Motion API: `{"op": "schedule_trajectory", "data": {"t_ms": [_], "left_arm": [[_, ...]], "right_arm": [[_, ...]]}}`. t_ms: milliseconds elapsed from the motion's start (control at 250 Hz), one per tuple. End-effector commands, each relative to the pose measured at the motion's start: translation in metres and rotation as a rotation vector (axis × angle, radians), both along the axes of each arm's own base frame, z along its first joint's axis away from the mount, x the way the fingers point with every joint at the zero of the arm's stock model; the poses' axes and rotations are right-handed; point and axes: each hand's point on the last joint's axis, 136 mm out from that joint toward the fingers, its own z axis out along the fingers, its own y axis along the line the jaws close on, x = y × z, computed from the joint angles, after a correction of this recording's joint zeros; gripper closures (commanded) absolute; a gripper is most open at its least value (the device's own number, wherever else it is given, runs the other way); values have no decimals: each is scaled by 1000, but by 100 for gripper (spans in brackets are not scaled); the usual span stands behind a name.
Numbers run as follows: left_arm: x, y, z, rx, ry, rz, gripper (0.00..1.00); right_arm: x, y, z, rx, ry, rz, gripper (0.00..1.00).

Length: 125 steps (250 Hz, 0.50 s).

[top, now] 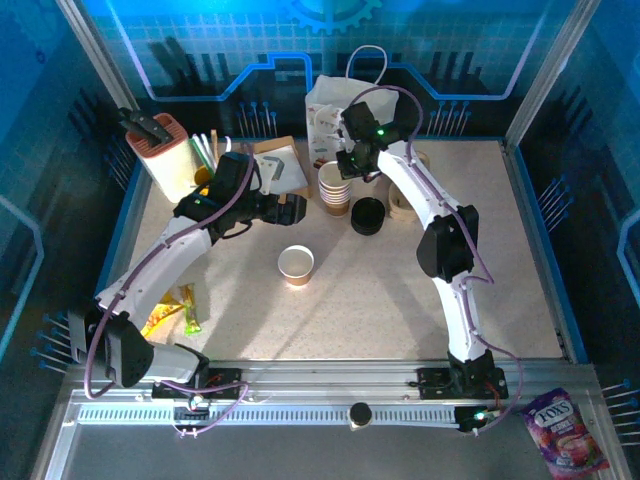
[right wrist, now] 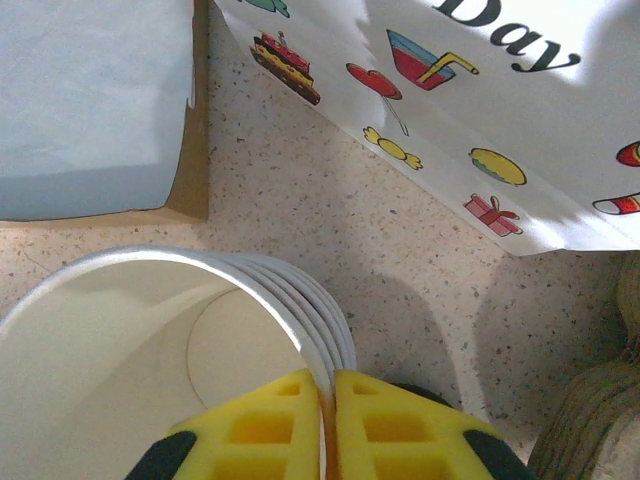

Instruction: Pack the takeout coffee

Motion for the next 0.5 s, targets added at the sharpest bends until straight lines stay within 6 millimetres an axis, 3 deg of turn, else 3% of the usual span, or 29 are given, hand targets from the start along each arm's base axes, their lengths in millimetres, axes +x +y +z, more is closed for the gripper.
{"op": "schedule_trajectory", "data": {"t_ms": [0,495], "left_arm": [[-2,-1,-2,20,-1,-19,2],[-3,-2,-2,22,-4,-22,2]], "right_arm": [[2,2,1,-3,-3,12,88],[2,-1,0,-14,1,16,92]]}}
